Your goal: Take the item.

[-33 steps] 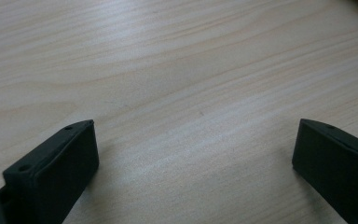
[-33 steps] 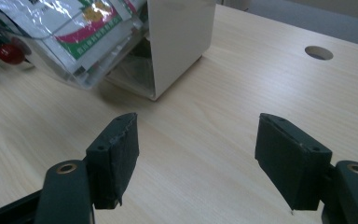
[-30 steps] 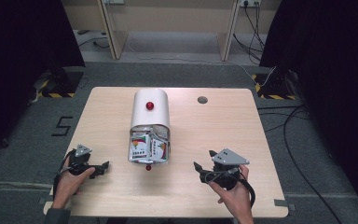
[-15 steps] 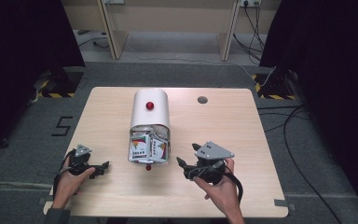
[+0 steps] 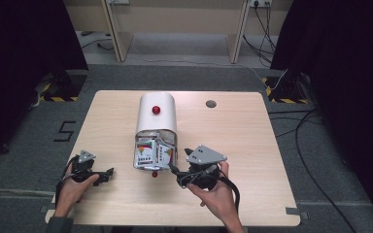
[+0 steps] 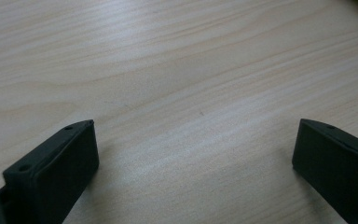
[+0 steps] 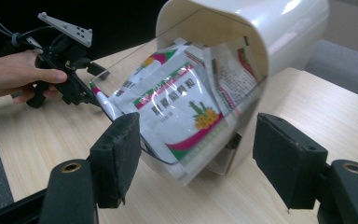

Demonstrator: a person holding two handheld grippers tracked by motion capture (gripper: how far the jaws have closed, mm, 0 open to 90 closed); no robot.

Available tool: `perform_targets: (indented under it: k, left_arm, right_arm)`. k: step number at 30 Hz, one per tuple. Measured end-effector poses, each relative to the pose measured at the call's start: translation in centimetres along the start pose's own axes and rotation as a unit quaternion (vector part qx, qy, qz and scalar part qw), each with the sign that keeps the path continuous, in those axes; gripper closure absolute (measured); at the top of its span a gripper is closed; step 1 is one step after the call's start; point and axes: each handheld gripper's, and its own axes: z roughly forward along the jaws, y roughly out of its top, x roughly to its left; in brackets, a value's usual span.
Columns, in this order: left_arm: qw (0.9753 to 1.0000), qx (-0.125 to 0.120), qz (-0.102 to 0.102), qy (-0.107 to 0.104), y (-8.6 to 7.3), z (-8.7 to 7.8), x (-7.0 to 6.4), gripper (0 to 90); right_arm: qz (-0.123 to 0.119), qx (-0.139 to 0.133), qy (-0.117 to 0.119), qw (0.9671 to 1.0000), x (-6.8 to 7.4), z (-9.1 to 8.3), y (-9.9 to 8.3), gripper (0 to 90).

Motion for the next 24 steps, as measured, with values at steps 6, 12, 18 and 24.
perform_targets:
  k: [6, 12, 18, 24]
  left_arm:
    - [1.0, 0.0, 0.0, 0.0, 0.0, 0.0, 0.0, 0.0]
    - [1.0, 0.001, 0.0, 0.0, 0.0, 0.0, 0.0, 0.0]
    - [1.0, 0.001, 0.0, 0.0, 0.0, 0.0, 0.0, 0.0]
    - [1.0, 0.001, 0.0, 0.0, 0.0, 0.0, 0.0, 0.0]
  right_arm:
    - [-0.007, 0.002, 0.013, 0.9999, 0.9, 1.3, 0.7, 34.1]
    - [-0.014, 0.002, 0.021, 0.9997, 1.6, 1.9, 1.1, 34.9]
    - [-0.017, 0.002, 0.027, 0.9995, 2.1, 2.7, 1.5, 36.5]
    - [-0.023, 0.009, 0.034, 0.9991, 2.6, 3.8, 1.6, 38.1]
